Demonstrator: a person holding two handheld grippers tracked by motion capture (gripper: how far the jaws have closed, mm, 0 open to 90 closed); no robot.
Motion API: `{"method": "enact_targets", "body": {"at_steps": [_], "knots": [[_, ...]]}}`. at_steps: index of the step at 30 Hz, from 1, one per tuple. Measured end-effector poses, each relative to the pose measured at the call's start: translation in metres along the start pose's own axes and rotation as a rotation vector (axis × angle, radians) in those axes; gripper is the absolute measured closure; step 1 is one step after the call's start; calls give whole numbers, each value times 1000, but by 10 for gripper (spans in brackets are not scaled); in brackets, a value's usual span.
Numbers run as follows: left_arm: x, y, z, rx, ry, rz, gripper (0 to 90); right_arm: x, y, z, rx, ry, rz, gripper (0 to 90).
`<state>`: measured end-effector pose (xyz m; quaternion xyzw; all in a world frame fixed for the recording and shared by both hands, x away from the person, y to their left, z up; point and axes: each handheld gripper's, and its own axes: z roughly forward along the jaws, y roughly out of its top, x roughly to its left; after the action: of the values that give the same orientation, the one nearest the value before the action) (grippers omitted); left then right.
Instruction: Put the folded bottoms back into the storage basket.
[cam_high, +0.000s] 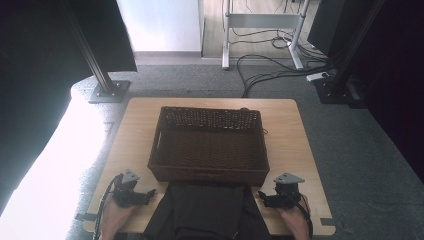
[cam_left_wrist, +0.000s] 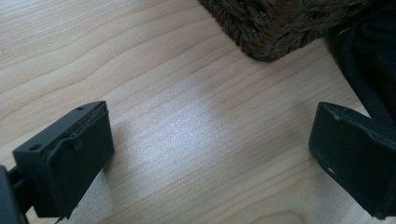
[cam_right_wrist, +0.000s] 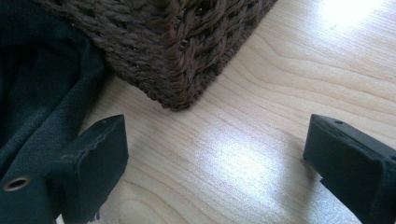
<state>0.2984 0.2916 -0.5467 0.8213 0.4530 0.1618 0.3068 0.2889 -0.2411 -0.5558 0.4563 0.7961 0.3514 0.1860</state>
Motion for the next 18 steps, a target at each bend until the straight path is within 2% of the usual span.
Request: {"method": "enact_targets", "body": {"at_steps": [2,4,7,12,14,18], "knots": [[1,1,-2,2,-17,-21,0,-1,0,-1,-6,8,18,47],[1,3,-8,-17,-28,-38,0,-2,-1,-2,-8,19,36,31],[-4,8,-18,-50,-53,-40,4,0,-2,-7,-10,32,60,17],[-25,17,-27,-39,-63,13,2,10,3,-16,-9,72,61,5],[-35,22,-28,-27,-93,28,0,16,5,-19,-10,92,61,0],[-48,29,-31,-21,-118,53,0,27,10,-25,-3,123,50,0]]}}
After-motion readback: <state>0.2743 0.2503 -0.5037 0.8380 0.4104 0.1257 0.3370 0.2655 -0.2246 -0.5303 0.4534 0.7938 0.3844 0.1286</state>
